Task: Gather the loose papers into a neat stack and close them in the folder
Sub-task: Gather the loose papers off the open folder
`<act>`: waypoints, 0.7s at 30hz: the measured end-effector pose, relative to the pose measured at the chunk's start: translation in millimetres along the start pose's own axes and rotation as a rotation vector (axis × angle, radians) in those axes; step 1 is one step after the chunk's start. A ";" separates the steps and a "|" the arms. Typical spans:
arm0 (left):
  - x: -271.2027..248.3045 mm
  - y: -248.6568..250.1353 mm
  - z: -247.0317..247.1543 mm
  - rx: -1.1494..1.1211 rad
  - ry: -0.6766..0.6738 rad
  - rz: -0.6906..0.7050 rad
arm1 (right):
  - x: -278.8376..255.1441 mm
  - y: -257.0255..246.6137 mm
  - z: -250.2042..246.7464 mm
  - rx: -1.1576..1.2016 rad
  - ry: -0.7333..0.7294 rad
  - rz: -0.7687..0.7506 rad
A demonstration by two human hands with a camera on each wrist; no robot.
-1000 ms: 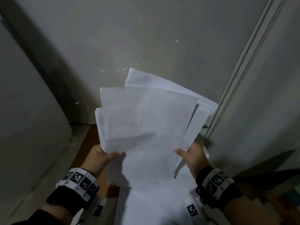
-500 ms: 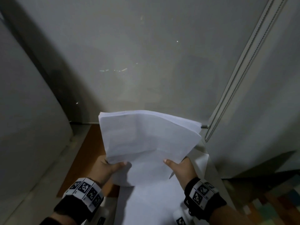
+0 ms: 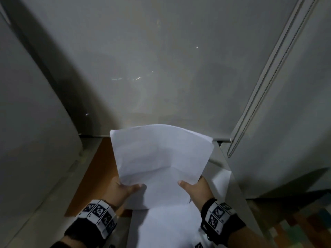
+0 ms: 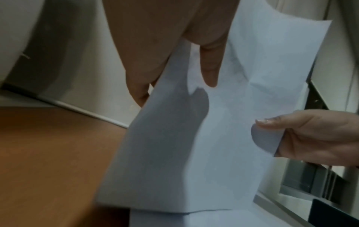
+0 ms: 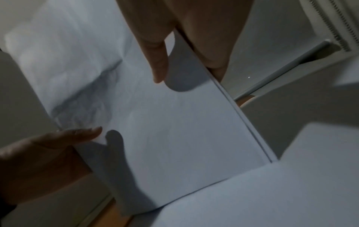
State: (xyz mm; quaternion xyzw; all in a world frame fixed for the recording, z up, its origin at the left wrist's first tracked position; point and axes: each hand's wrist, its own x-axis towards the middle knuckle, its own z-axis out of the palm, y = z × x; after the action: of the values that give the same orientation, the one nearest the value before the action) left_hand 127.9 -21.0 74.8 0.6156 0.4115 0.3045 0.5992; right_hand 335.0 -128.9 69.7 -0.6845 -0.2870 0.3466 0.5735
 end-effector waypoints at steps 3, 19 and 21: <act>-3.3 -9.6 6.3 0.037 0.045 -0.051 | -1.7 16.5 2.4 -0.045 -0.005 0.095; 13.2 -39.3 34.9 0.299 0.039 -0.099 | 7.4 21.7 -60.8 -0.060 0.428 0.007; 17.4 -54.0 43.5 0.517 -0.016 -0.105 | 6.0 30.3 -82.1 -0.081 0.485 0.029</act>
State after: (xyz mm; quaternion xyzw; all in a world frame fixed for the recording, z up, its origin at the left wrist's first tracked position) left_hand 166.3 -30.1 15.2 0.7282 0.5026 0.1529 0.4402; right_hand 404.5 -177.7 47.3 -0.7743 -0.1447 0.1688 0.5925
